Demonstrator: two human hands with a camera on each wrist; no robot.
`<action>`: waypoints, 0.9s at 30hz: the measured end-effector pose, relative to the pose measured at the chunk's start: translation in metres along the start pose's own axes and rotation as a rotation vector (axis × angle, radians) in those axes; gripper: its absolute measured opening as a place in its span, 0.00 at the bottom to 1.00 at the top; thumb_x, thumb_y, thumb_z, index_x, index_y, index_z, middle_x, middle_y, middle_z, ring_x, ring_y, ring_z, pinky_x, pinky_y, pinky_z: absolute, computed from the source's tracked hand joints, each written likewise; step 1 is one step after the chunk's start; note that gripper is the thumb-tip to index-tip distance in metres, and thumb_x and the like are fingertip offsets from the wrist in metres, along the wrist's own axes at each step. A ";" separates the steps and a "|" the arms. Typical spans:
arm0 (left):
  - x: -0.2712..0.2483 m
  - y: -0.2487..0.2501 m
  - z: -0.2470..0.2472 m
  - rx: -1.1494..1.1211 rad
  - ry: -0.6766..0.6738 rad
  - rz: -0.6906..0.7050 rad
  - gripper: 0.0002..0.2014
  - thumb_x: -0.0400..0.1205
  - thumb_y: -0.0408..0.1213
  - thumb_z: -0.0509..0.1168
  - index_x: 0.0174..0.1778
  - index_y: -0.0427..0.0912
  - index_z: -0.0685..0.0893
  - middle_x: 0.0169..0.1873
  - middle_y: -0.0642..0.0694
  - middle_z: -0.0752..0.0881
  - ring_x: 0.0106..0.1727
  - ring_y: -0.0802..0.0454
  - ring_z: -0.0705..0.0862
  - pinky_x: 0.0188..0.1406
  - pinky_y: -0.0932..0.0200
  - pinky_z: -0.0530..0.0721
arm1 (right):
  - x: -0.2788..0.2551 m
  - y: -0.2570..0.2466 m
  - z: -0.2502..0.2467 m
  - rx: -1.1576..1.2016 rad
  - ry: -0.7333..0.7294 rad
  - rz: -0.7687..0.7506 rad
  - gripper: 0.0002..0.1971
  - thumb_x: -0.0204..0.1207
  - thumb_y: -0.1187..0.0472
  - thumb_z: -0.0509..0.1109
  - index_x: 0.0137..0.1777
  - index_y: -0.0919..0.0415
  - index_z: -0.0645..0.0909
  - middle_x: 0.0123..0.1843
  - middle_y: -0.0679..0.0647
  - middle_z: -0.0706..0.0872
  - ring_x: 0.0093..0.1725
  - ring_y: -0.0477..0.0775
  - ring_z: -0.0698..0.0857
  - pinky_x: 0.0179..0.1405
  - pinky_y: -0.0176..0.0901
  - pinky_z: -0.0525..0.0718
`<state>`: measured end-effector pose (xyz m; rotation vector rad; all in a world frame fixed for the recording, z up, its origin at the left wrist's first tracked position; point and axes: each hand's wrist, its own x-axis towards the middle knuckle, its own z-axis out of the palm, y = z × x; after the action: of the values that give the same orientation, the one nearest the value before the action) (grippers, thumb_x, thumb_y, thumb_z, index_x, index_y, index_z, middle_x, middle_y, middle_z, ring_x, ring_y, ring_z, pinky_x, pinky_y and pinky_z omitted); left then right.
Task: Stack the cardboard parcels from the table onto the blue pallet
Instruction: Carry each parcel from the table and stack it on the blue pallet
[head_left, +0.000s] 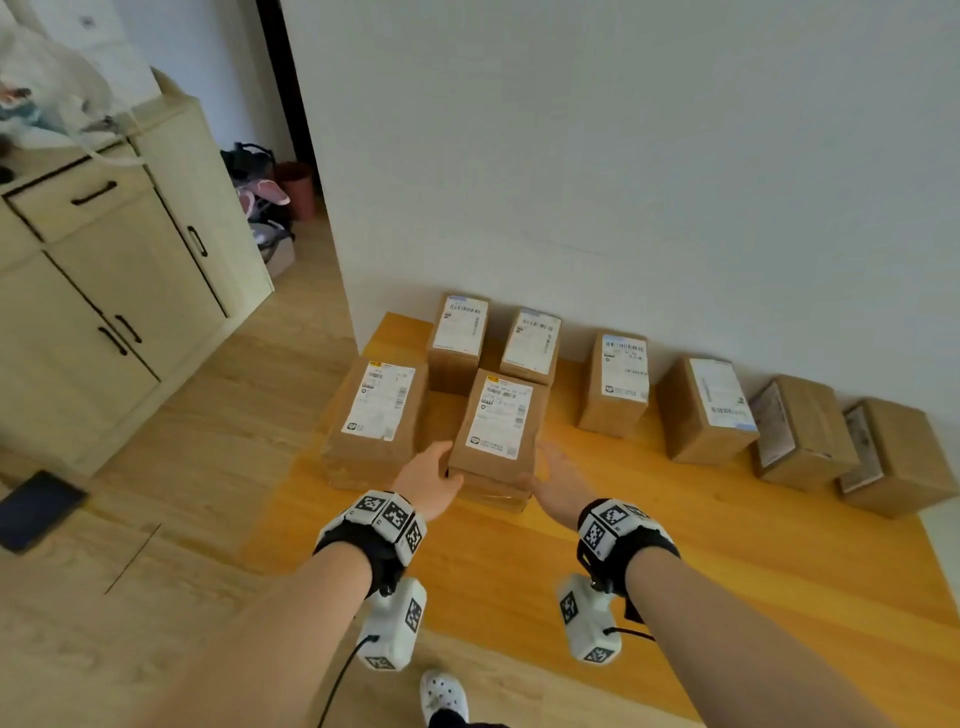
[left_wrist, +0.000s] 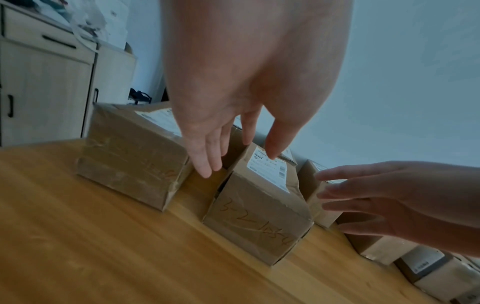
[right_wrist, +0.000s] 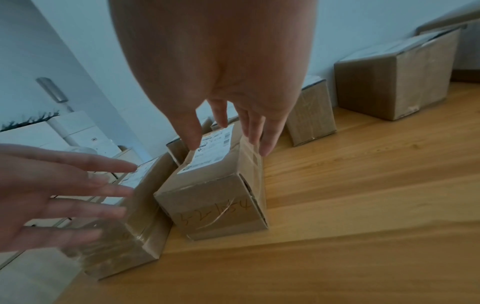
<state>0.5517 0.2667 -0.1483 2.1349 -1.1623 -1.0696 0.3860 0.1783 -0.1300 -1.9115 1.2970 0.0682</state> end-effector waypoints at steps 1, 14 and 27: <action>0.008 0.002 0.002 -0.033 -0.004 -0.005 0.29 0.84 0.36 0.61 0.81 0.47 0.59 0.75 0.46 0.71 0.34 0.67 0.72 0.31 0.73 0.73 | 0.007 0.000 -0.001 0.024 -0.006 0.014 0.33 0.83 0.57 0.63 0.83 0.60 0.53 0.83 0.57 0.61 0.80 0.58 0.63 0.79 0.52 0.63; 0.070 0.005 0.017 -0.150 -0.022 -0.117 0.36 0.83 0.36 0.63 0.83 0.50 0.50 0.80 0.48 0.63 0.76 0.46 0.69 0.64 0.59 0.72 | 0.070 0.015 -0.012 0.482 -0.034 0.143 0.39 0.74 0.68 0.73 0.81 0.58 0.57 0.78 0.57 0.69 0.78 0.57 0.67 0.70 0.43 0.72; 0.077 -0.005 0.026 -0.258 -0.049 -0.155 0.33 0.84 0.38 0.63 0.82 0.48 0.54 0.77 0.46 0.69 0.77 0.47 0.67 0.76 0.49 0.68 | 0.084 0.035 0.002 0.675 -0.093 0.265 0.42 0.73 0.69 0.74 0.82 0.52 0.55 0.77 0.59 0.69 0.69 0.57 0.75 0.57 0.52 0.83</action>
<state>0.5586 0.2029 -0.1979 2.0292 -0.8388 -1.2722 0.3981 0.1112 -0.1905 -1.1511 1.2931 -0.1308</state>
